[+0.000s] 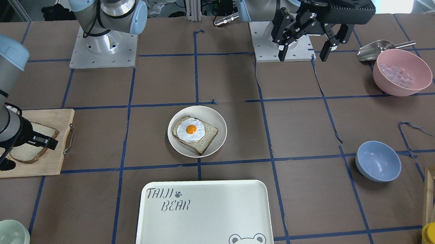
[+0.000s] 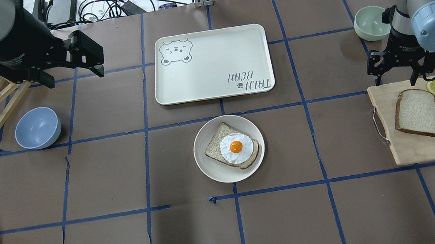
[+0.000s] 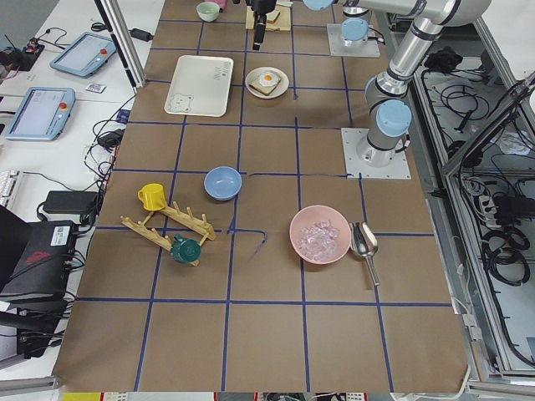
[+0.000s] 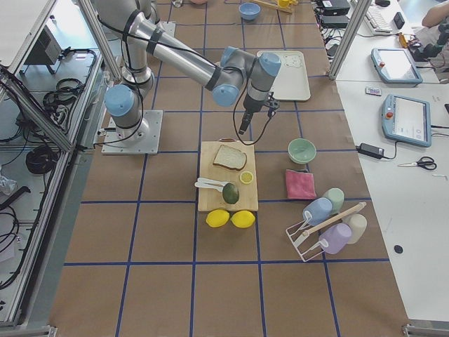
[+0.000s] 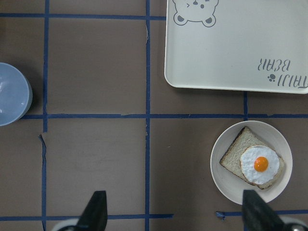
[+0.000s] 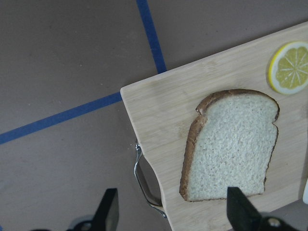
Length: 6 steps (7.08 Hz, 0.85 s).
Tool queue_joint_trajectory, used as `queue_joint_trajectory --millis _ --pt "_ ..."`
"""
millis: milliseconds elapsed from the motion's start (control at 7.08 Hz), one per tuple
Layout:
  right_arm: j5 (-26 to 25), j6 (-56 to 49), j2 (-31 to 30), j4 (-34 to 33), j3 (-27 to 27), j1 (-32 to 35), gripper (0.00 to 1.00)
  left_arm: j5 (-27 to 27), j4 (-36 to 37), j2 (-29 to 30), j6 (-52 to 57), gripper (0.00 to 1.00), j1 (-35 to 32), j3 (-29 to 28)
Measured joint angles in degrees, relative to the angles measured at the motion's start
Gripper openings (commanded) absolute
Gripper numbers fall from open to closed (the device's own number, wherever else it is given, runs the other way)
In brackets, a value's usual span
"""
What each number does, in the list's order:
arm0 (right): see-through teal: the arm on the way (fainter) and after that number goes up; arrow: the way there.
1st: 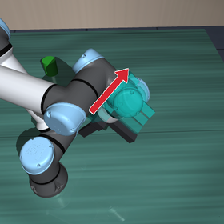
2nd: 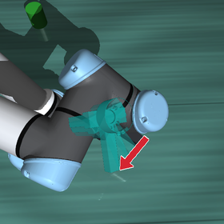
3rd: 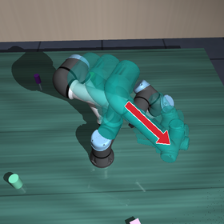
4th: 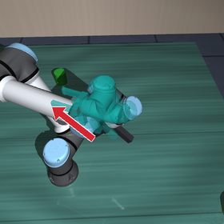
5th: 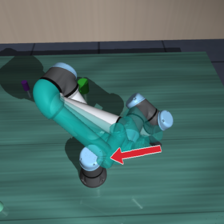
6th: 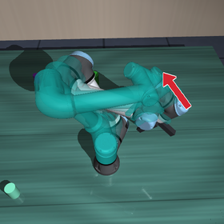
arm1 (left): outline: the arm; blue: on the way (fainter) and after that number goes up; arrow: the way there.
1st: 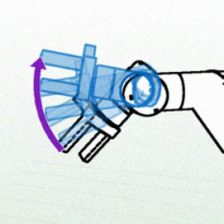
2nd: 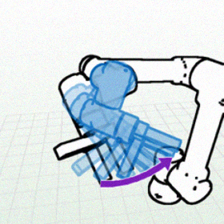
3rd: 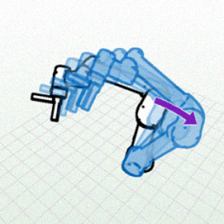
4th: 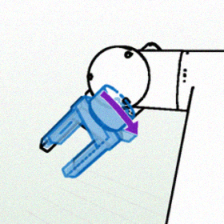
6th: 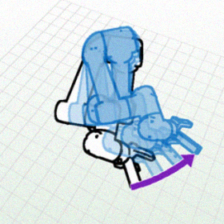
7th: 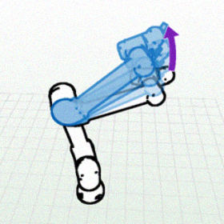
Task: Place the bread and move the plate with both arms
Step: 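Move the right gripper over the bread slice on the cutting board, then lower the right gripper and pinch the bread slice's edge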
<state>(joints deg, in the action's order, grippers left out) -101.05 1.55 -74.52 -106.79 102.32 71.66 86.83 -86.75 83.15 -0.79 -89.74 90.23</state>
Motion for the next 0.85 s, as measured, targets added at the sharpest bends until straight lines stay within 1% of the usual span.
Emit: queue_joint_trajectory --millis 424,847 --pt "-0.4 -0.2 2.4 -1.0 0.3 -1.6 0.63 0.0 0.0 0.0 0.0 1.00 0.0 0.0" --pt "-0.8 -1.9 5.6 -5.3 0.4 -3.2 0.63 0.0 0.0 0.1 0.0 1.00 -0.1 0.0"
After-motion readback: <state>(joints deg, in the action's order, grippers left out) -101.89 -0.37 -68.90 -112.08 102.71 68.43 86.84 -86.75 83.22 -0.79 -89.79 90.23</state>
